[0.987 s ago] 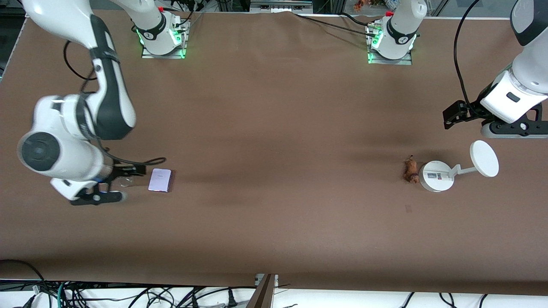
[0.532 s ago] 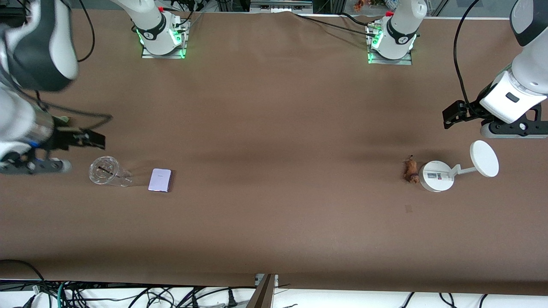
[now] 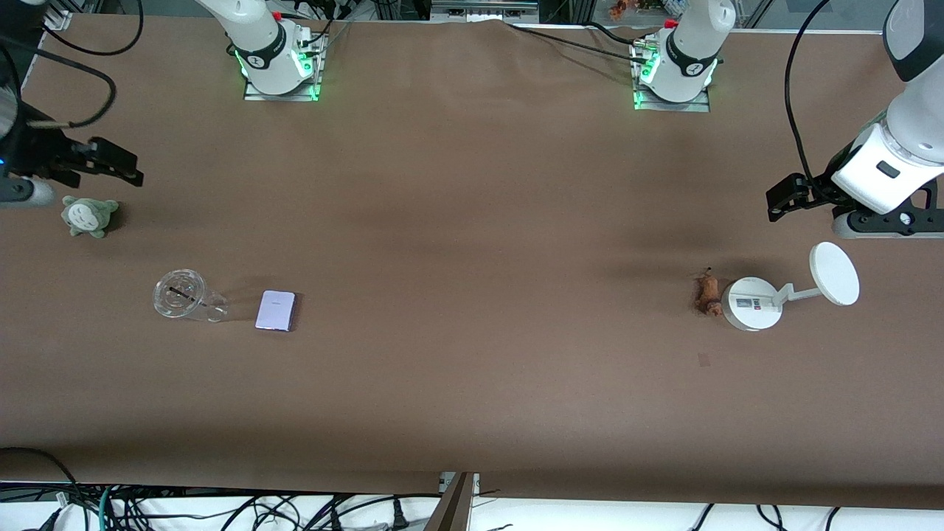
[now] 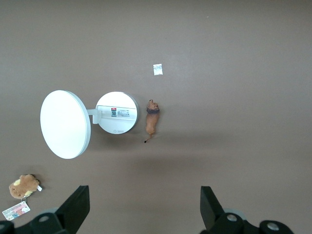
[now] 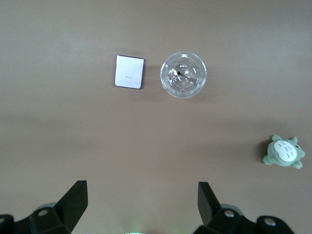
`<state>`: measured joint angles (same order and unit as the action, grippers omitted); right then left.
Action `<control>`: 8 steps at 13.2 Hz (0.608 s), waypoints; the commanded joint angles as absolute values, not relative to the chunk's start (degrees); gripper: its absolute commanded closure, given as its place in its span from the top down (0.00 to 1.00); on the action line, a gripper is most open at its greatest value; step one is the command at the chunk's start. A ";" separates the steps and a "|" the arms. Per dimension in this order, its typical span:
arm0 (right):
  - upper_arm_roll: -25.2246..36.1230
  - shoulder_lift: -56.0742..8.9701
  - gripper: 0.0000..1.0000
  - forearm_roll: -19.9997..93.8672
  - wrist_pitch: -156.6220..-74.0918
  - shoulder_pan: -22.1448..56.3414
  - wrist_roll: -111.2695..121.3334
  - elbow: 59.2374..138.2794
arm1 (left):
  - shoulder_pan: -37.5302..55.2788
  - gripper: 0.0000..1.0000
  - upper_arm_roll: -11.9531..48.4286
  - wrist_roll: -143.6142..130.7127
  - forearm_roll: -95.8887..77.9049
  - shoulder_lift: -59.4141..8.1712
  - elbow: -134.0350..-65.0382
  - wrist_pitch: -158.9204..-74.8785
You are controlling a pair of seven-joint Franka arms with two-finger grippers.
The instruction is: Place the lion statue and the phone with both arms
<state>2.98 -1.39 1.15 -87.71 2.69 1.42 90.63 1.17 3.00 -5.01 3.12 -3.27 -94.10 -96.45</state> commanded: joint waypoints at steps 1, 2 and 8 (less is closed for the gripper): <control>0.09 1.32 1.00 0.44 -88.24 0.71 1.93 93.16 | 1.67 1.00 2.72 -4.92 2.46 -2.28 -94.83 -96.24; -0.17 1.32 1.00 0.44 -87.89 0.27 1.93 93.16 | 1.58 1.00 2.81 -4.92 2.46 -2.29 -94.83 -96.24; 0.35 -1.05 1.00 0.26 -85.25 0.09 2.11 89.65 | 1.67 1.00 2.81 -4.92 2.37 -2.37 -94.75 -96.33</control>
<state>1.09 -0.56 1.02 -86.80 0.93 1.47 91.33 1.32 3.09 -5.01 3.12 -3.27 -94.11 -96.45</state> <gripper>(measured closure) 0.000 0.000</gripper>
